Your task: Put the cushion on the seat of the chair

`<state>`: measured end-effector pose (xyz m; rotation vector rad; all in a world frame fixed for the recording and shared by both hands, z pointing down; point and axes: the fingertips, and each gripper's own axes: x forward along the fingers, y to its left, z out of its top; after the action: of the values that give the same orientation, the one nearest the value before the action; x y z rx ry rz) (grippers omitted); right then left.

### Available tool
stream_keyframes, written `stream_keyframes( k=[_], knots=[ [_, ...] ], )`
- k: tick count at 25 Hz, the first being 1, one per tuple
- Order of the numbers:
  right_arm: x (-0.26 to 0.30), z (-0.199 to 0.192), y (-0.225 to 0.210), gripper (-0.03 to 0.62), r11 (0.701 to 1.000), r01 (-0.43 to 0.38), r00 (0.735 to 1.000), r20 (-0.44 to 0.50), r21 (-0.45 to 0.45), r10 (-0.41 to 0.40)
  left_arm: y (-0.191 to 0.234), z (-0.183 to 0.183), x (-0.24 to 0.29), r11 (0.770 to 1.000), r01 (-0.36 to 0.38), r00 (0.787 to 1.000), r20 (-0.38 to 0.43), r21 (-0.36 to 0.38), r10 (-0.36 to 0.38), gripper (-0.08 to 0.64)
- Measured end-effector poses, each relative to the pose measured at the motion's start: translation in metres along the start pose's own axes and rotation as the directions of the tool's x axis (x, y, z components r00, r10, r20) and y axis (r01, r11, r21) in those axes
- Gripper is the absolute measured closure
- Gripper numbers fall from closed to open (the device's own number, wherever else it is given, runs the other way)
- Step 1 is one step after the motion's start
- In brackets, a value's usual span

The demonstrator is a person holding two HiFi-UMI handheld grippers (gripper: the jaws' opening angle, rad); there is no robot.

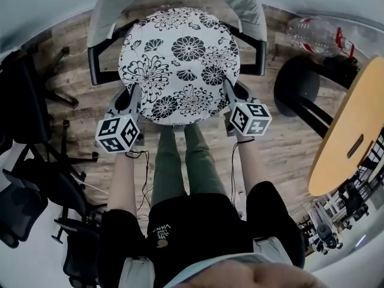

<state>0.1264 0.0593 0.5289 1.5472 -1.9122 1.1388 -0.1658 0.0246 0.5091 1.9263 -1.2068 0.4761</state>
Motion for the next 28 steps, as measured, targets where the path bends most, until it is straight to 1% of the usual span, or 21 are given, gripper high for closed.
stream_keyframes(
  k=[6,16,22,25,28],
  knots=[
    [0.008,-0.012,-0.004,0.549,1.000,-0.005,1.000,-0.010,-0.002,0.005,0.010,-0.018,0.006,0.999,-0.019,1.000,-0.011,-0.034,0.018,0.500],
    [0.013,-0.020,-0.005,0.549,1.000,-0.004,0.999,-0.037,-0.008,0.004,0.015,-0.029,0.012,0.998,-0.035,0.999,-0.039,-0.046,0.033,0.500],
    [0.019,-0.027,-0.011,0.549,1.000,0.014,0.999,-0.046,0.002,-0.014,0.023,-0.037,0.019,0.997,-0.047,0.998,-0.049,-0.064,0.044,0.501],
    [0.023,-0.030,-0.013,0.549,1.000,0.028,0.999,-0.043,0.013,-0.027,0.027,-0.039,0.024,0.997,-0.048,0.998,-0.045,-0.061,0.045,0.500],
    [0.027,-0.033,-0.013,0.549,0.999,0.035,0.998,-0.051,-0.002,-0.035,0.030,-0.040,0.029,0.997,-0.052,0.998,-0.050,-0.056,0.049,0.500]
  ],
)
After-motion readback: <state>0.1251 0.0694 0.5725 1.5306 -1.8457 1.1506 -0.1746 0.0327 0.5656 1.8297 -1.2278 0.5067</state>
